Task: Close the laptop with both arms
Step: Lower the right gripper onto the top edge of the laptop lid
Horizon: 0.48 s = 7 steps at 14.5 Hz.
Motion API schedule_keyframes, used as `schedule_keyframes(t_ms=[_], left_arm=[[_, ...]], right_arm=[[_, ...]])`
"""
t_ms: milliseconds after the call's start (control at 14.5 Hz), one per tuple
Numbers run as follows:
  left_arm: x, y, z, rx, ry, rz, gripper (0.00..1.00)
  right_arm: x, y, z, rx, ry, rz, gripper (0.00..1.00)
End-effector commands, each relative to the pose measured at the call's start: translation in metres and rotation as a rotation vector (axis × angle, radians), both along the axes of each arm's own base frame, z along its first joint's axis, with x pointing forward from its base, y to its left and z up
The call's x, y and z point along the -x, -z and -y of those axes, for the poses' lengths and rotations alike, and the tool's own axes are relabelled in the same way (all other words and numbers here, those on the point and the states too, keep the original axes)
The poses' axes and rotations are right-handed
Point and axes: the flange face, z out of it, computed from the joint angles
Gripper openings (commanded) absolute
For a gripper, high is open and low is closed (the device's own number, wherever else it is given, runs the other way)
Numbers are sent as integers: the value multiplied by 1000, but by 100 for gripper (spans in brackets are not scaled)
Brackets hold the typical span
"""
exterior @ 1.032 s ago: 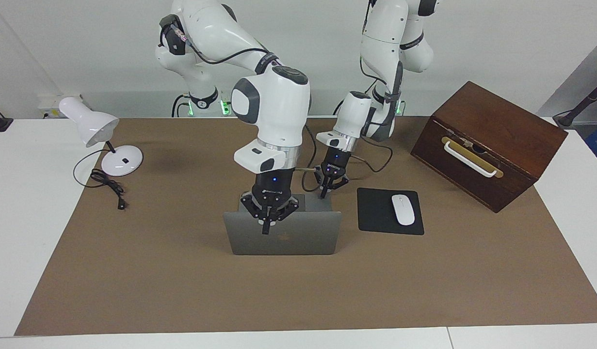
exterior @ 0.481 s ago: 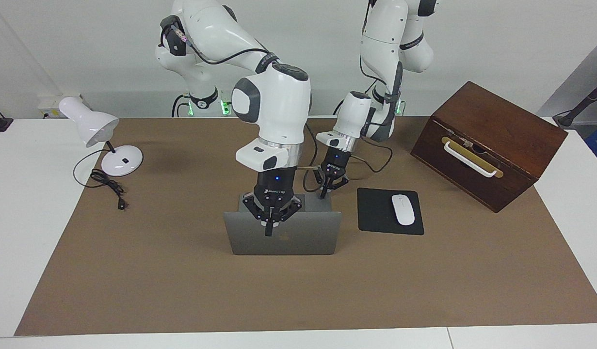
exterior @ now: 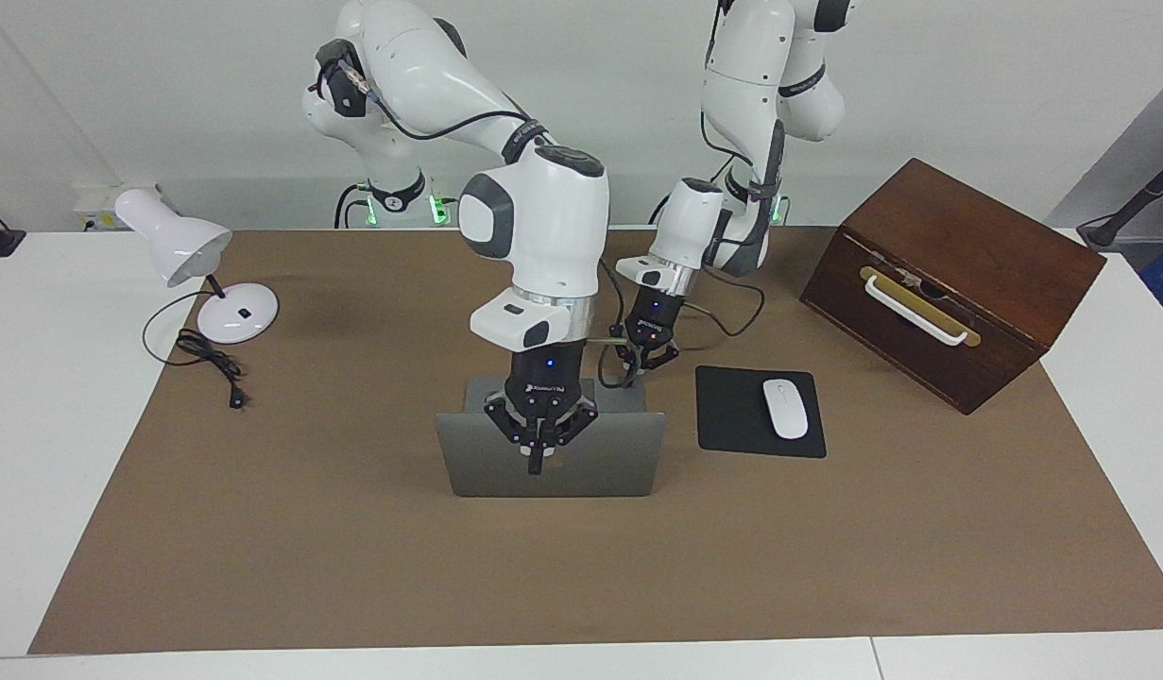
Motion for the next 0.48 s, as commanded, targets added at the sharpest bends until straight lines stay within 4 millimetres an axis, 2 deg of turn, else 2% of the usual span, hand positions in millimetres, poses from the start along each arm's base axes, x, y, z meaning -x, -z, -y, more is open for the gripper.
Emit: schedule_keyframes(t_ms=[0, 138, 413], left_arm=[[-3, 36, 5, -49, 7, -27, 0], [-3, 36, 5, -49, 7, -27, 0], [-4, 36, 4, -49, 4, -29, 0]], right_arm=[[-7, 9, -4, -4, -6, 27, 0], [-9, 19, -6, -21, -2, 6, 0], [-10, 24, -1, -97, 28, -52, 0]])
